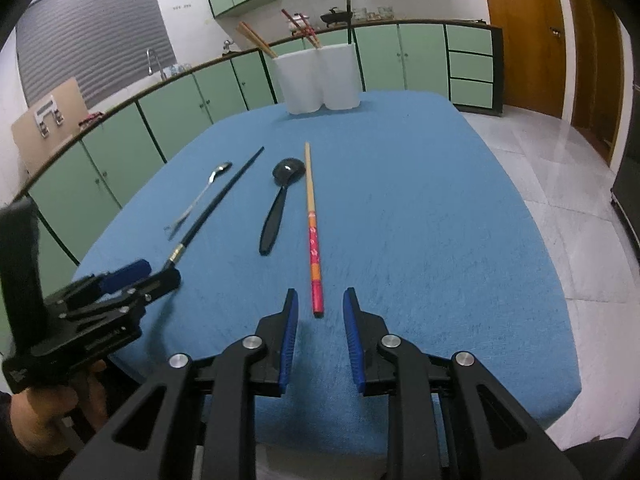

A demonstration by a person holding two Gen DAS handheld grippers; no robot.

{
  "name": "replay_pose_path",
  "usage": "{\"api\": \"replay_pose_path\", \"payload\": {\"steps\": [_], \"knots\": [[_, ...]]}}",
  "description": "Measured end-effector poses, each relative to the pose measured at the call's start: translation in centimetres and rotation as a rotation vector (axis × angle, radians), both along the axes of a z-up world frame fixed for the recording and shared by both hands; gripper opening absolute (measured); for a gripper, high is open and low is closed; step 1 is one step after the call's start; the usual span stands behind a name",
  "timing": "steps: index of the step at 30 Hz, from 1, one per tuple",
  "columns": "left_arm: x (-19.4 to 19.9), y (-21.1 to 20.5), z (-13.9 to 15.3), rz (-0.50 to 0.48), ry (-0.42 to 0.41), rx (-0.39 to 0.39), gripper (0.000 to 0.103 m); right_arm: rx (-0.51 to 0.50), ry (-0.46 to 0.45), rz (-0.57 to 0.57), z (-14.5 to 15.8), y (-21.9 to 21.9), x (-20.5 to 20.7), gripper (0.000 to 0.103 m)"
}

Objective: Organize utensils
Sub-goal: 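Grasp a black chopstick with the left tool while the right tool grasps a red-patterned chopstick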

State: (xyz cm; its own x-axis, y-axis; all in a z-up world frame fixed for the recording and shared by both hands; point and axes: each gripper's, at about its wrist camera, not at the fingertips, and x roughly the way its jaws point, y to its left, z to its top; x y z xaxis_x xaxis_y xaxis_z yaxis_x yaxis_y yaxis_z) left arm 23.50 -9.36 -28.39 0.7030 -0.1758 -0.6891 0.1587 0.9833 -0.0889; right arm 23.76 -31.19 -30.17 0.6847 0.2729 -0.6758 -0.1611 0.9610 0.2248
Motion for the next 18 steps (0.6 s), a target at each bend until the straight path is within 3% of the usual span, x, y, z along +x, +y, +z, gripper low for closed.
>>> {"api": "replay_pose_path", "payload": {"steps": [4, 9, 14, 16, 18], "knots": [[-0.1, -0.8, -0.3, -0.004, -0.024, 0.027, 0.054, -0.004, 0.007, 0.001, -0.5, 0.0, 0.4, 0.023], [-0.4, -1.2, -0.4, -0.016, -0.038, 0.033, 0.023, -0.022, -0.012, 0.012, -0.6, 0.4, 0.6, 0.023], [-0.4, -0.9, -0.4, -0.005, -0.028, 0.024, 0.007, -0.035, -0.033, 0.018, -0.9, 0.6, 0.5, 0.023], [-0.3, -0.7, -0.4, -0.007, -0.022, 0.019, 0.006, -0.036, -0.036, 0.023, -0.9, 0.6, 0.5, 0.022], [-0.1, -0.6, -0.2, -0.006, -0.016, 0.01, 0.006, -0.032, -0.035, 0.027, -0.9, 0.6, 0.6, 0.014]]}}
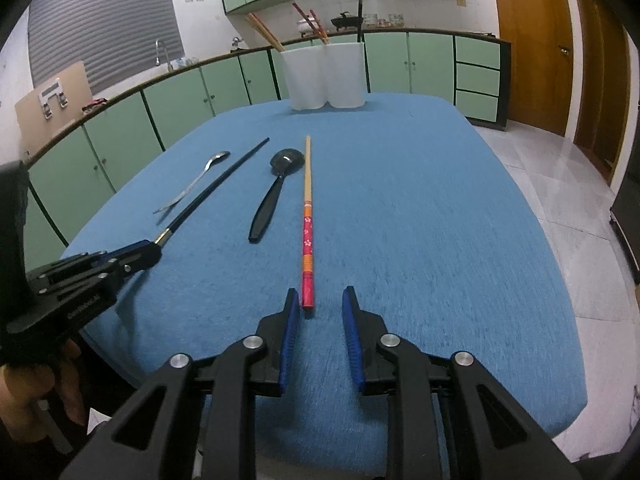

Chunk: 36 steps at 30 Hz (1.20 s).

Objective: Organize utensils
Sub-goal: 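Grasp a black chopstick with the left tool while the right tool grasps a red-patterned chopstick, then lift both chopsticks and carry them over the white holder with both tools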

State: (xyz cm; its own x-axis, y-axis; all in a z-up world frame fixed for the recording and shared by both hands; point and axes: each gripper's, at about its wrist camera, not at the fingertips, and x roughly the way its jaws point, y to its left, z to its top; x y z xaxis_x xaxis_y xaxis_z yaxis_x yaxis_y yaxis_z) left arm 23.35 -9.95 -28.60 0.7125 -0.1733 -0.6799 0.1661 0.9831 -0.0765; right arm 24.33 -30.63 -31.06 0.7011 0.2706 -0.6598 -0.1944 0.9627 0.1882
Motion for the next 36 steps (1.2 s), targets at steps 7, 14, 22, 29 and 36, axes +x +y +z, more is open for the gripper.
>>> {"api": "replay_pose_path", "payload": {"steps": [7, 14, 22, 29, 36], "knots": [[-0.4, 0.6, 1.7, 0.0, -0.018, -0.019, 0.006, 0.008, -0.015, 0.018, 1.0, 0.2, -0.3, 0.006], [-0.9, 1.4, 5.0, -0.012, -0.071, -0.018, 0.006, 0.025, -0.086, 0.012, 4.7, -0.3, -1.2, 0.006], [-0.3, 2.0, 9.6, -0.04, -0.144, -0.003, 0.006, 0.055, -0.163, 0.009, 10.0, -1.2, -1.0, 0.006], [2.2, 2.3, 13.0, -0.083, -0.179, 0.005, 0.006, 0.041, -0.215, 0.037, 14.2, -1.4, 1.4, 0.006], [6.0, 2.0, 15.9, -0.14, -0.178, 0.011, 0.006, -0.02, -0.246, 0.09, 18.1, -0.3, 5.1, 0.006]]}}
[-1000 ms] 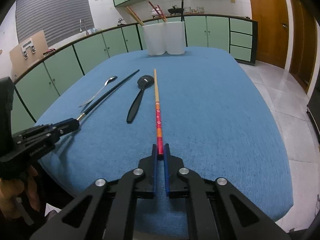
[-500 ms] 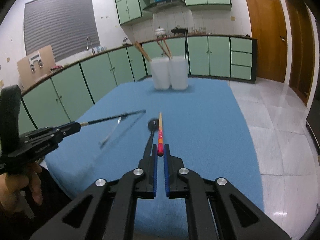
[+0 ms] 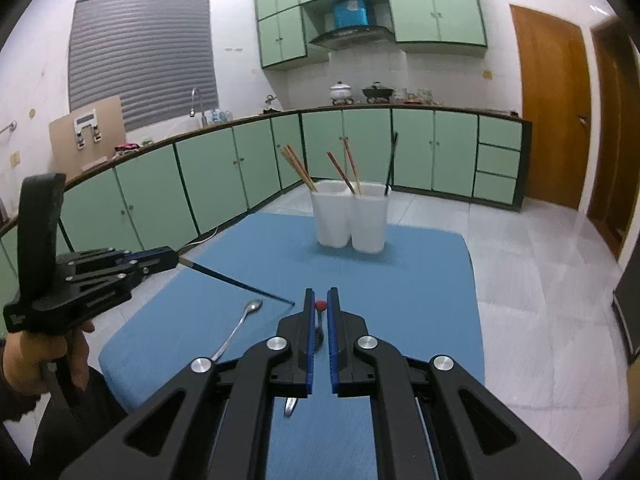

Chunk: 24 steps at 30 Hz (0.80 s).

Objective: Organize utensils
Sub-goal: 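Lift both chopsticks and carry them over the white holder with both tools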

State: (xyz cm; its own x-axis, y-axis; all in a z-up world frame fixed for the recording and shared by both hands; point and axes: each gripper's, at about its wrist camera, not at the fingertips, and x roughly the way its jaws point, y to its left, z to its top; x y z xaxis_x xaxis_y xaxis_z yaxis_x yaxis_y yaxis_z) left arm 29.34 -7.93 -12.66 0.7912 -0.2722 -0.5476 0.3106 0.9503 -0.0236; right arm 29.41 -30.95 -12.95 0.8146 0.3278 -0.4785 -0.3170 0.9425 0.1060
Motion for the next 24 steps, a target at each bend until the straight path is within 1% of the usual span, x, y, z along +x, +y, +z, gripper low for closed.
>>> {"api": "replay_pose_path", "payload": {"steps": [3, 5, 7, 14, 19, 24], "knots": [[1.7, -0.2, 1.3, -0.017, -0.006, 0.008, 0.006, -0.017, -0.001, 0.023, 1.2, 0.6, 1.7, 0.006], [2.8, -0.2, 1.8, -0.025, -0.003, -0.001, 0.006, -0.029, 0.004, 0.042, 2.0, 1.2, 3.4, 0.006], [4.3, -0.2, 2.4, -0.033, 0.019, -0.021, 0.006, -0.04, 0.007, 0.054, 2.6, 1.7, 4.8, 0.006], [8.3, -0.4, 3.4, -0.044, 0.044, -0.025, 0.006, -0.052, 0.037, 0.093, 3.7, 3.0, 9.5, 0.006], [9.7, -0.6, 3.8, -0.052, 0.049, -0.02, 0.006, -0.037, 0.071, 0.112, 4.2, 3.0, 12.4, 0.006], [10.6, -0.7, 3.9, -0.067, 0.06, -0.025, 0.006, -0.026, 0.096, 0.128, 4.4, 2.8, 14.3, 0.006]]}}
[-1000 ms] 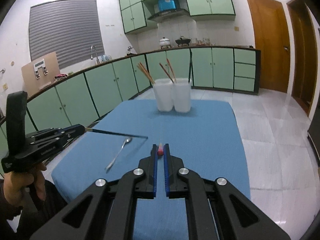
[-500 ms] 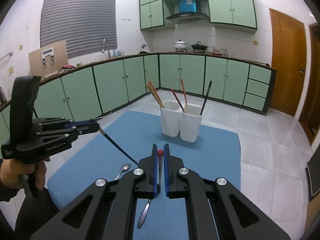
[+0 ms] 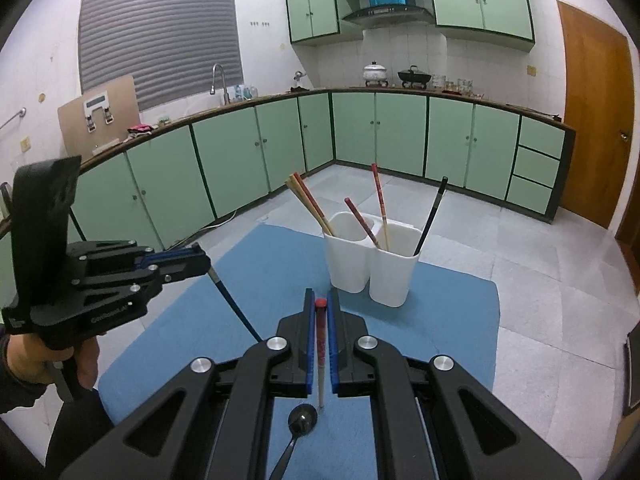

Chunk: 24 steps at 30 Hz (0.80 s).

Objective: Organize utensils
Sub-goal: 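Lift both chopsticks and carry them over the white holder with both tools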

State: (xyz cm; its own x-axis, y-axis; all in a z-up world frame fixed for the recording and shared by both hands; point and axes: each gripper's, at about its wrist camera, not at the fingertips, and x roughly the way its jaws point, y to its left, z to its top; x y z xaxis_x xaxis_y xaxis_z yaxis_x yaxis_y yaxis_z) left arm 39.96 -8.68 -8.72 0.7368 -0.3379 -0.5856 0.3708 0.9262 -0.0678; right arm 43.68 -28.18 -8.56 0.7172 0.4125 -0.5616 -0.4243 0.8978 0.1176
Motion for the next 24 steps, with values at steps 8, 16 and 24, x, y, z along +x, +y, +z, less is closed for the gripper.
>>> {"api": "replay_pose_path", "payload": {"steps": [8, 16, 24], "knots": [[0.8, 0.2, 0.2, -0.028, -0.006, -0.008, 0.006, 0.006, 0.001, 0.025, 0.7, -0.3, 1.5, 0.006], [1.2, -0.4, 2.0, -0.043, -0.042, 0.003, 0.006, -0.007, -0.023, 0.034, 2.2, -0.3, 2.2, 0.006], [2.3, -0.7, 6.2, -0.053, -0.098, -0.003, 0.006, -0.012, -0.072, 0.023, 6.1, -0.3, 2.9, 0.006]]}}
